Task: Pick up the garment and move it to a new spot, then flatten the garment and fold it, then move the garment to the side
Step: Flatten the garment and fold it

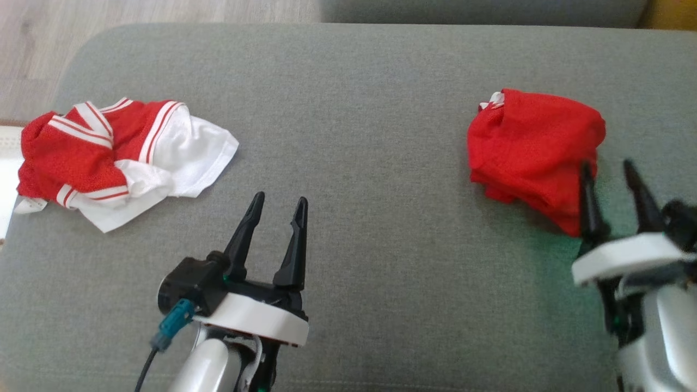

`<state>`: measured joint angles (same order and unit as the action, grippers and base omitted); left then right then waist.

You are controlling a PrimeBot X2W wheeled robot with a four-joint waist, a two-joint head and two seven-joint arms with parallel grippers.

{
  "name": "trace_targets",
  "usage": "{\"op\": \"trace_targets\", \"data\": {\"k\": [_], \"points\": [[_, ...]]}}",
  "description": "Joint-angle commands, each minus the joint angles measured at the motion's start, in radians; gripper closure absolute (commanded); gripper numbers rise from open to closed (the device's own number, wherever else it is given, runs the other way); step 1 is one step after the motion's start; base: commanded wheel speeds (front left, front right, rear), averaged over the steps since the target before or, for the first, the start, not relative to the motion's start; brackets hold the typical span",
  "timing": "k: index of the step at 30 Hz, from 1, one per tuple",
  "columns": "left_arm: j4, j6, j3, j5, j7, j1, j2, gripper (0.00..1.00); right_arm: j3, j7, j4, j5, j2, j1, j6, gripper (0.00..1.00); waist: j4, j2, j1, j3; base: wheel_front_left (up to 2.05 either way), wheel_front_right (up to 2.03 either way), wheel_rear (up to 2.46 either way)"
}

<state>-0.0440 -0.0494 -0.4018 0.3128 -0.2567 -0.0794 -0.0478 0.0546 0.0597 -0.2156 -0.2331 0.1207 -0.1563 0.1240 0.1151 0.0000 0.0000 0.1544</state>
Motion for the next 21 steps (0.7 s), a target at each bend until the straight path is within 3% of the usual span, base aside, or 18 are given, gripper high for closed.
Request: {"op": "trace_targets", "data": {"k": [1,2,10,21], "points": [[0.037,0.007,0.031,-0.005,-0.005,-0.026,-0.002,0.0,-0.007,0.021,0.009,0.024,0.003,-0.072,0.007,0.0,0.004,0.0,0.0,0.007,0.0,0.0,0.0],[0.037,0.007,0.028,-0.005,-0.005,-0.028,-0.002,0.0,0.009,0.036,-0.023,0.035,-0.002,-0.103,0.007,1.0,0.007,0.0,0.0,0.011,0.0,0.0,0.0],[0.036,0.012,0.001,0.008,-0.005,-0.062,-0.002,0.0,0.084,0.083,-0.407,0.183,0.031,-0.389,0.007,1.0,0.068,0.0,0.0,0.076,0.0,0.0,0.0],[0.04,0.006,-0.005,0.023,-0.005,-0.096,-0.002,0.0,0.081,0.135,-0.762,0.269,0.053,-0.552,0.007,1.0,0.102,0.0,0.0,0.138,0.0,0.0,0.0]]}}
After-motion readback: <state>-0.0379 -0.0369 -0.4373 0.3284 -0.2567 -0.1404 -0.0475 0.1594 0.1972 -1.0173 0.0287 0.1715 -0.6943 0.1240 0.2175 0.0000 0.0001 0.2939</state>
